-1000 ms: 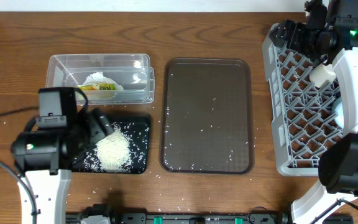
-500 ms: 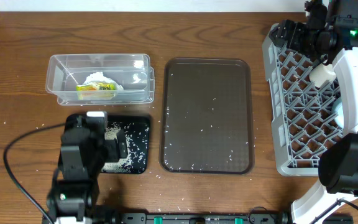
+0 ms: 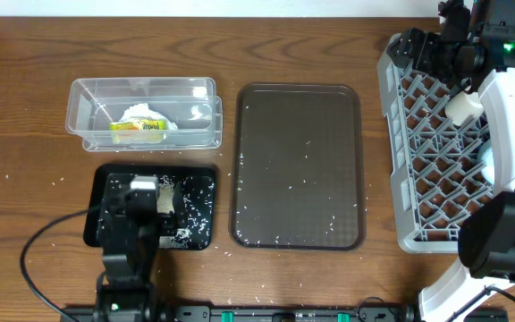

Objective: Sort waste into correct bins and load items into the dishwasher rack

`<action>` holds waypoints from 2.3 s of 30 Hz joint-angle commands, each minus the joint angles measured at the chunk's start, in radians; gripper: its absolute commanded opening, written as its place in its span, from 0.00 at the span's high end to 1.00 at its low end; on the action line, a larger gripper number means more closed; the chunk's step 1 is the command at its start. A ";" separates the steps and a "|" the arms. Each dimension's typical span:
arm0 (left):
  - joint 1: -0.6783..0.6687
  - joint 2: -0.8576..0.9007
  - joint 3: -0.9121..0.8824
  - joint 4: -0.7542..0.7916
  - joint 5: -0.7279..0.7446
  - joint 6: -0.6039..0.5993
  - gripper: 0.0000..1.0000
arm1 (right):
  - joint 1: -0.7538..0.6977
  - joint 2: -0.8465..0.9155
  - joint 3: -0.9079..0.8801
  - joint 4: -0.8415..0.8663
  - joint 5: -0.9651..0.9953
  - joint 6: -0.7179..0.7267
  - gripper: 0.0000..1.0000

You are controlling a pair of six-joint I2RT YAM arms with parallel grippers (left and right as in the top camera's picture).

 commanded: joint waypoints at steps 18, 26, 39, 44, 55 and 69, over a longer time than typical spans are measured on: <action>0.028 -0.346 -0.114 0.041 -0.048 0.018 0.05 | 0.008 -0.010 0.013 -0.004 -0.003 0.007 0.01; 0.048 -0.346 -0.114 -0.014 -0.071 0.017 0.06 | 0.012 -0.010 0.012 -0.004 -0.003 0.007 0.01; 0.047 -0.336 -0.114 -0.013 -0.069 0.017 0.06 | 0.014 -0.010 0.012 -0.004 -0.004 0.007 0.01; 0.047 -0.336 -0.114 -0.013 -0.069 0.017 0.06 | 0.014 -0.010 0.012 -0.005 -0.004 0.007 0.01; 0.047 -0.336 -0.114 -0.013 -0.069 0.017 0.05 | 0.014 -0.010 0.012 -0.005 -0.003 0.007 0.01; 0.047 -0.336 -0.114 -0.013 -0.069 0.017 0.06 | 0.010 -0.003 0.012 -0.005 0.215 -0.103 0.01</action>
